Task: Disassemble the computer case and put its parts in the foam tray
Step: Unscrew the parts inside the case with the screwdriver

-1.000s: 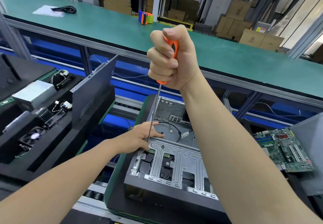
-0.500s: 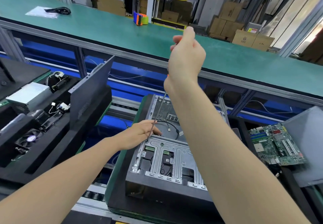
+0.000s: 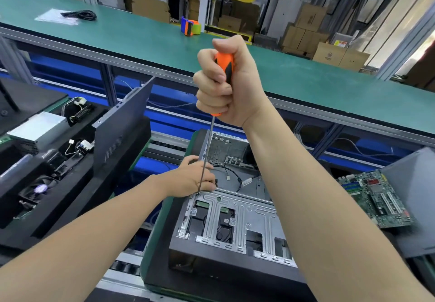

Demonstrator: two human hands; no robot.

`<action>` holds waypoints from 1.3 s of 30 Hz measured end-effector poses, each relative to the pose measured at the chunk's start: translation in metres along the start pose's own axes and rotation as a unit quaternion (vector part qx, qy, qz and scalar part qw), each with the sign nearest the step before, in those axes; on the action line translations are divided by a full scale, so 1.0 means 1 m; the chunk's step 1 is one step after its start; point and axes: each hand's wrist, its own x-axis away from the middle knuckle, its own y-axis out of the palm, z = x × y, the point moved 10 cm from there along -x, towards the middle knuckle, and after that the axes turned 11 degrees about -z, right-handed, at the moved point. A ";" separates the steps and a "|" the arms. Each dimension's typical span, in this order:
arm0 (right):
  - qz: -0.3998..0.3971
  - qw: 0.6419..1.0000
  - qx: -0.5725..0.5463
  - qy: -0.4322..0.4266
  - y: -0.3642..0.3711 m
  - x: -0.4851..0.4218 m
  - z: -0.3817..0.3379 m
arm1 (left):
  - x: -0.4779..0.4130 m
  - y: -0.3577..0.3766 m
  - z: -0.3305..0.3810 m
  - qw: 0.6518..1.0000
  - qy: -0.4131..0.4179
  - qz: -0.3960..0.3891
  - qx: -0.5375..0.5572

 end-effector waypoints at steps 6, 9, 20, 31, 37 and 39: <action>-0.140 0.983 -0.107 0.045 0.024 0.006 0.019 | -0.005 0.003 -0.011 0.997 -0.002 0.031 0.068; -0.131 0.982 -0.125 0.043 0.017 0.009 0.016 | -0.007 0.004 -0.014 0.996 -0.008 0.034 0.080; 0.553 0.819 0.132 -0.084 -0.039 0.092 -0.026 | -0.009 0.005 -0.016 0.995 -0.023 0.033 0.088; 0.248 0.960 0.119 -0.059 -0.023 0.033 -0.018 | -0.008 0.002 -0.013 0.996 -0.004 0.046 0.075; -0.152 0.987 -0.055 0.010 0.028 0.004 0.007 | -0.008 0.002 -0.013 0.995 -0.003 0.046 0.091; -0.191 0.977 -0.090 0.022 0.037 0.002 0.014 | -0.008 0.001 -0.013 0.994 -0.006 0.049 0.094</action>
